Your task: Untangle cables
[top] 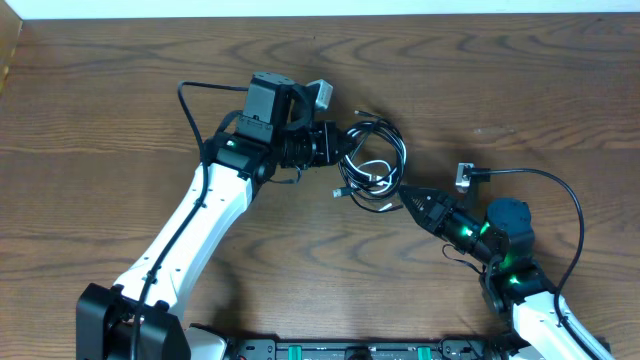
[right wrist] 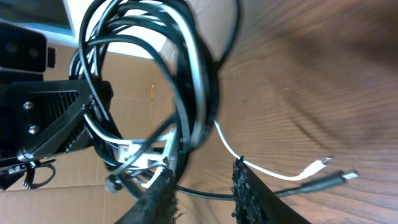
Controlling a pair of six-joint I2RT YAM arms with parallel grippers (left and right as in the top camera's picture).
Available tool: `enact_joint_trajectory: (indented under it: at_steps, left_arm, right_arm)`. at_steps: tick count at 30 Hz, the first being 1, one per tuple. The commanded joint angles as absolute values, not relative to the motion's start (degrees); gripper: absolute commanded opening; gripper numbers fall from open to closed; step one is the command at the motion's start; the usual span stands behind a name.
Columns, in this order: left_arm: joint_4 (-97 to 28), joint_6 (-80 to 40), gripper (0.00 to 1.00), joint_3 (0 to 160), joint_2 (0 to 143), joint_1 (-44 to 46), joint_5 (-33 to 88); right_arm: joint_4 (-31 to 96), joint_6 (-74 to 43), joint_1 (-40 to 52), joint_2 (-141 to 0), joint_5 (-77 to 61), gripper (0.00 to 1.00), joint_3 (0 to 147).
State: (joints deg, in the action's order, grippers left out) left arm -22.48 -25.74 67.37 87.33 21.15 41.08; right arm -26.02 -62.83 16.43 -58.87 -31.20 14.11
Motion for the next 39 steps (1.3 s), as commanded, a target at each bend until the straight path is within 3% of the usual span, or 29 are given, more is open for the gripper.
enact_joint_trajectory:
  at_steps: [1, 9, 17, 21, 27, 39]
  left_arm:
    - [-22.1, -24.1, 0.08, 69.1, 86.1, 22.6, 43.4]
    - [-20.3, -21.3, 0.08, 69.1, 86.1, 25.4, 45.4]
    - [-13.0, -21.7, 0.07, 69.1, 86.1, 25.9, 69.2]
    - [-12.0, -21.7, 0.08, 69.1, 86.0, 25.8, 80.4]
    - [-8.9, -22.8, 0.08, 69.1, 86.0, 23.6, 82.1]
    - [-0.6, -26.9, 0.08, 69.1, 86.1, 9.4, 80.5]
  right_arm:
    - [-26.6, -64.0, 17.8, -58.9, -30.3, 0.27, 14.2]
    - [-23.9, -66.7, 18.3, -60.1, -25.3, 0.19, 14.2]
    - [-24.4, -67.7, 18.9, -65.3, -17.6, 0.06, 14.2]
    - [-24.4, -67.6, 18.8, -66.5, -10.2, 0.05, 14.2]
    - [-21.9, -61.5, 18.7, -66.5, -3.6, 0.06, 14.2]
    - [-14.1, -56.7, 14.3, -66.5, 1.3, 0.09, 14.2]
